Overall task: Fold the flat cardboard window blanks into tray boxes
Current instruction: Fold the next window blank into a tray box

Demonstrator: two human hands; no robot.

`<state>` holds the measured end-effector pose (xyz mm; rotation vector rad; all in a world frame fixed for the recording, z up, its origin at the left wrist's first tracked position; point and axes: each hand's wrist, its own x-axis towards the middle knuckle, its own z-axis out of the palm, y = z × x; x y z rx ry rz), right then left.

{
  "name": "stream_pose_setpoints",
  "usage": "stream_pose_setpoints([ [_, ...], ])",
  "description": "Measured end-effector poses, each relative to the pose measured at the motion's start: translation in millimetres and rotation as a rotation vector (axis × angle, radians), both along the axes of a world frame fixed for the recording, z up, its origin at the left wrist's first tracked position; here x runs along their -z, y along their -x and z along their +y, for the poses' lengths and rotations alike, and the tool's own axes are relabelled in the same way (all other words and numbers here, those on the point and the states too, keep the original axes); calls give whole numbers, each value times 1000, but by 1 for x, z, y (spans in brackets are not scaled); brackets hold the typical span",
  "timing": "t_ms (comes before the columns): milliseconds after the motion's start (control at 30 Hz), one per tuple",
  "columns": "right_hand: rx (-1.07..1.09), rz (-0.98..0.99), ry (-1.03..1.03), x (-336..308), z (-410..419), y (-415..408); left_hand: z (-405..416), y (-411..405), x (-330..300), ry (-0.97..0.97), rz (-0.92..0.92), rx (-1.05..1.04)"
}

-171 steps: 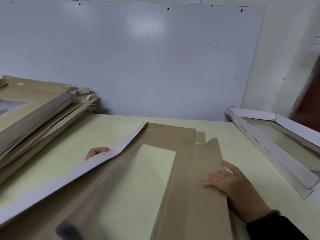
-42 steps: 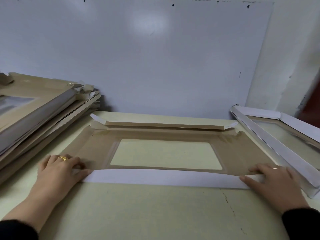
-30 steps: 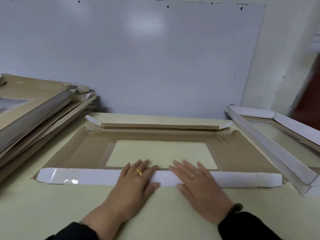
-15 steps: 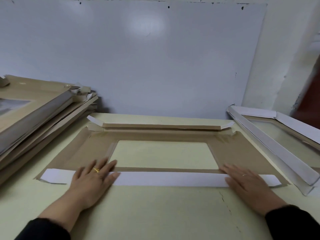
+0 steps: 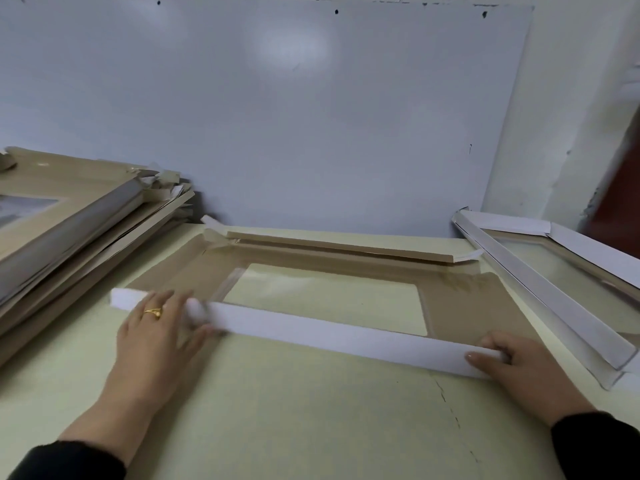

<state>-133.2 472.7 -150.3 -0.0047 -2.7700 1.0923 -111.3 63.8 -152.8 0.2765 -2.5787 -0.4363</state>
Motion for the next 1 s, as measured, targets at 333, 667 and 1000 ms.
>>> stream_pose_setpoints([
  [333, -179, -75, 608, 0, -106, -31, 106, -18, -3, 399, -102, 512],
  [667, -684, 90, -196, -11, -102, -54, 78, -7, 4, 249, -102, 429],
  [1000, -657, 433, -589, -21, -60, -49, 38, 12, 16, 128, -132, 518],
])
